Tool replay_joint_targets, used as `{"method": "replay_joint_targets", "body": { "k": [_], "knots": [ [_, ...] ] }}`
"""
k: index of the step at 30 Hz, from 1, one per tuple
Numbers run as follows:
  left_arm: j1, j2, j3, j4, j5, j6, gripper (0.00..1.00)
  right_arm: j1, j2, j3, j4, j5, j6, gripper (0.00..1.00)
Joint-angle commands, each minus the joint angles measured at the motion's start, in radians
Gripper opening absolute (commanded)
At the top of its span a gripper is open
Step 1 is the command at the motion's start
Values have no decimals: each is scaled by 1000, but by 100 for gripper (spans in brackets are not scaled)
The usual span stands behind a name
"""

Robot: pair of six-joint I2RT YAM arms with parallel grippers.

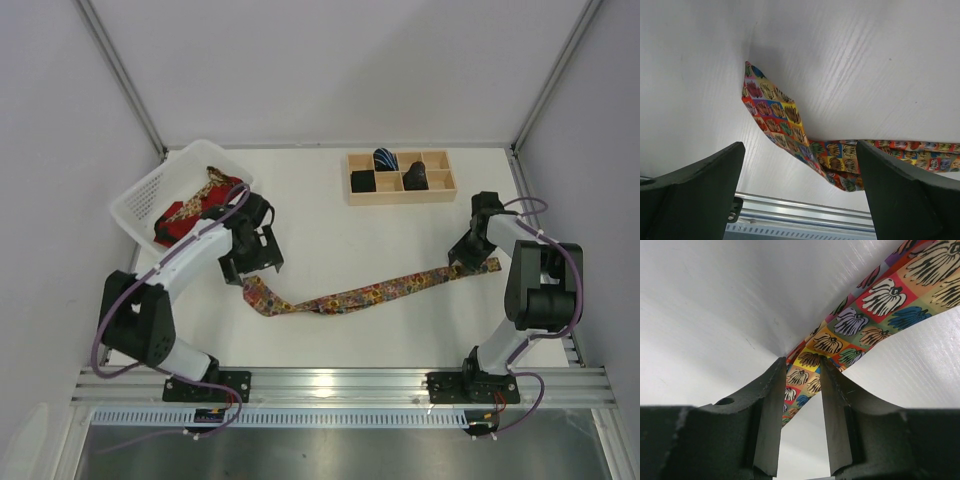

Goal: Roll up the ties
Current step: Flatten the tie

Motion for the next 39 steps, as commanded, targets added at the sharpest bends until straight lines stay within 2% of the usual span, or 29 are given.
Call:
{"method": "replay_joint_targets", "body": {
  "k": [1,6,9,10,12,13,15,16,18,21,22,25,28,30,31,32,33,34,36,39],
  "knots": [
    [12,67,20,63,67,-18,100,9,14,-12,38,-20,-8,39],
    [15,135,-6,80,113,-38,95,15,26,-30,56,-41,-2,39],
    [15,118,-83,121,145,-68,81,26,31,-30,61,-43,-2,39],
    [17,115,-101,135,156,-82,70,26,30,-32,59,-43,-5,39],
    [17,100,-141,158,170,-93,56,26,26,-37,65,-41,-8,40],
    [17,92,-149,163,170,-94,42,26,26,-37,65,-43,-8,40],
    [18,65,-150,155,134,-88,26,25,31,-38,64,-67,-13,40],
    [18,52,-147,152,124,-82,12,25,30,-38,64,-72,-16,40],
    [28,0,-108,113,11,-75,1,28,26,-41,61,-90,-16,40],
    [29,-86,-91,91,-116,-67,0,37,14,-49,54,-109,-14,40],
    [29,-154,-95,101,-197,-61,1,45,7,-52,51,-113,-14,40],
    [32,-245,-138,132,-282,-67,0,54,-6,-67,44,-158,-11,40],
    [32,-374,-234,181,-285,-99,3,71,-33,-96,45,-201,-8,40],
    [38,-440,-325,209,-233,-155,23,77,-55,-106,41,-213,-10,40],
    [40,-456,-348,198,-213,-179,46,77,-64,-106,36,-216,-13,40],
    [40,-488,-394,189,-168,-189,52,77,-76,-106,33,-221,-19,41],
    [40,-505,-411,163,-157,-228,69,77,-84,-104,25,-231,-20,41],
    [40,-531,-431,136,-147,-258,81,77,-95,-106,24,-241,-24,41],
    [40,-636,-471,74,-112,-300,92,77,-133,-104,13,-258,-36,41],
    [38,-770,-463,-10,-103,-340,92,103,-200,-101,-5,-279,-65,43]
  ]
}}
